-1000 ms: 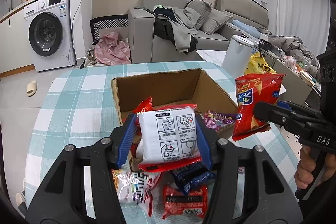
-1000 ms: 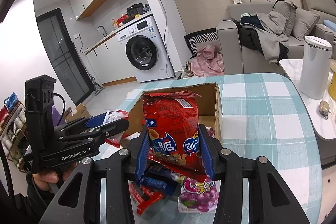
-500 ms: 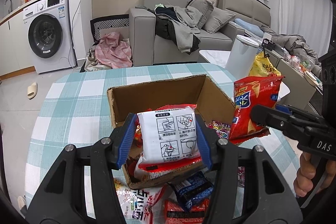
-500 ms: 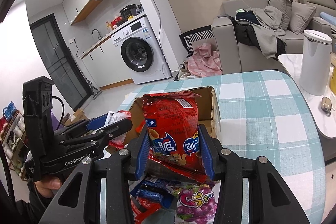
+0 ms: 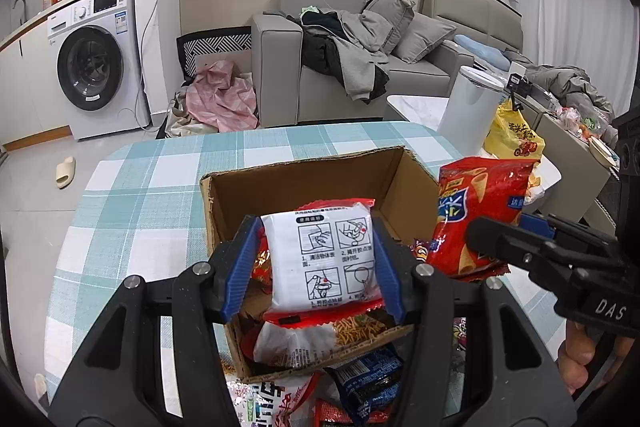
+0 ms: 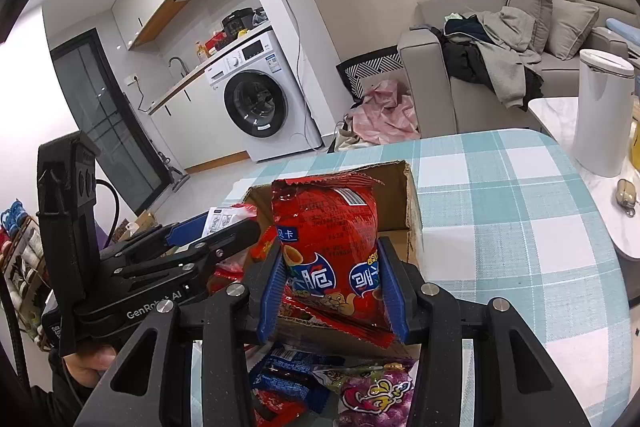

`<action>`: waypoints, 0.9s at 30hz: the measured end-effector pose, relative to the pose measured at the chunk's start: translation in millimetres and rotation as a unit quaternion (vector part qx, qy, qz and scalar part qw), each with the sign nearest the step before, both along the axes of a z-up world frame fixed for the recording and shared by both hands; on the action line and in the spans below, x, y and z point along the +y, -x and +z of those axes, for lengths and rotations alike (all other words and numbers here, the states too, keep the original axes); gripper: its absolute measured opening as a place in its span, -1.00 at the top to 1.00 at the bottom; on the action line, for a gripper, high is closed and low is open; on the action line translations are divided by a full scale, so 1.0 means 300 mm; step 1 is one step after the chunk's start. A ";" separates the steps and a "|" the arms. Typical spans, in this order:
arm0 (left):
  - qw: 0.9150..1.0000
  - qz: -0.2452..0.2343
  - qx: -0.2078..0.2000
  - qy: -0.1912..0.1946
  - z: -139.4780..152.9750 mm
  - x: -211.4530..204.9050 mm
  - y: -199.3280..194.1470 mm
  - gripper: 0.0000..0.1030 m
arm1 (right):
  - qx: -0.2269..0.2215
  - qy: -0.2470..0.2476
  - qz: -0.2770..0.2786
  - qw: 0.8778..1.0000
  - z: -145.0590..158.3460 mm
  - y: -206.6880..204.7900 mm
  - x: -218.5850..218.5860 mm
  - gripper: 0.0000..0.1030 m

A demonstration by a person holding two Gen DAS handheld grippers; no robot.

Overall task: Organize snacks
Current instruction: 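Open both tools to release the packets into the box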

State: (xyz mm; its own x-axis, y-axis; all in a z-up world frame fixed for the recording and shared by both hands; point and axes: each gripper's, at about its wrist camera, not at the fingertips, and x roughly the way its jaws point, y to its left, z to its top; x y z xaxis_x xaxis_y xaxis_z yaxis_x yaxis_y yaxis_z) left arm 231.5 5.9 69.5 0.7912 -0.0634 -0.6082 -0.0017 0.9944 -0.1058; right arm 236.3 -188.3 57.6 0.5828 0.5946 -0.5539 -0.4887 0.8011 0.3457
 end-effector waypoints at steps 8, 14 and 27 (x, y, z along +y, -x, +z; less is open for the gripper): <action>1.000 0.001 0.005 -0.003 -0.029 0.000 -0.034 0.00 | 0.006 0.003 0.002 1.000 -0.017 -0.026 0.012 0.14; 1.000 0.001 0.009 -0.010 -0.049 -0.010 -0.056 0.00 | 0.008 0.008 0.003 1.000 -0.025 -0.038 0.024 0.14; 1.000 0.010 0.009 -0.017 -0.049 -0.014 -0.021 -0.20 | -0.006 0.025 0.007 1.000 -0.019 -0.022 0.042 -0.15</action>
